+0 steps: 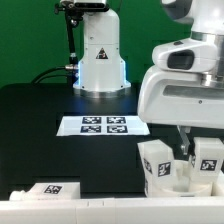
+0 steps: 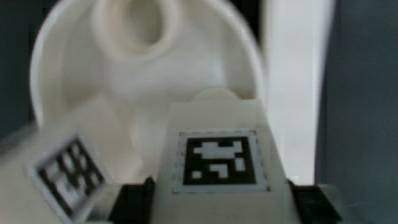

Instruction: Assemble stool

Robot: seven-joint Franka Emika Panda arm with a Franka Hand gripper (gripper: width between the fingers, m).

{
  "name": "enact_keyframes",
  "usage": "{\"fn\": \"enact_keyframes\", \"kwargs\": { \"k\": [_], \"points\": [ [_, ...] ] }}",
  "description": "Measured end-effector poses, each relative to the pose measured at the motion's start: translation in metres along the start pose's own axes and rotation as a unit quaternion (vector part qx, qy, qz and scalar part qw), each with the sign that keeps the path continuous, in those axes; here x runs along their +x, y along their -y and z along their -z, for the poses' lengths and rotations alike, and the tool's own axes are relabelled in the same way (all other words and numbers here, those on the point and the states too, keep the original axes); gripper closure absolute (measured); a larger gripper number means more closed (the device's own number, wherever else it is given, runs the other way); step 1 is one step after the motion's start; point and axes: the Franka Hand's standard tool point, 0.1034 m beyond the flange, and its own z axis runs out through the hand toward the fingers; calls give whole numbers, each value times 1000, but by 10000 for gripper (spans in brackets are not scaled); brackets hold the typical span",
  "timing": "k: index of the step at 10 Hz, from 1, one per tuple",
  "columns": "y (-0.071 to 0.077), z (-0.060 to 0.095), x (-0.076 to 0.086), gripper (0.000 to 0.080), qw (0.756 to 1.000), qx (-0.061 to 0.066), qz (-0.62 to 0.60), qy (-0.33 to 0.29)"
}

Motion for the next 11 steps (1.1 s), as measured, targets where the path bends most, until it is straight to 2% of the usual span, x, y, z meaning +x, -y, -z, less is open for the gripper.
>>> {"fn": "enact_keyframes", "kwargs": {
  "k": [2, 3, 4, 5, 6, 7, 11],
  "points": [
    [1, -2, -2, 463, 998, 1, -62, 1],
    [0, -2, -2, 463, 991, 6, -130, 2],
    [-1, -2, -2, 463, 970, 17, -244, 5],
    [0, -4, -3, 463, 937, 26, -348, 9],
    [-2, -5, -2, 463, 900, 44, -434, 17],
    [-5, -5, 0, 463, 877, 54, -476, 21],
    [-2, -5, -1, 463, 823, 52, -565, 27]
  ]
}}
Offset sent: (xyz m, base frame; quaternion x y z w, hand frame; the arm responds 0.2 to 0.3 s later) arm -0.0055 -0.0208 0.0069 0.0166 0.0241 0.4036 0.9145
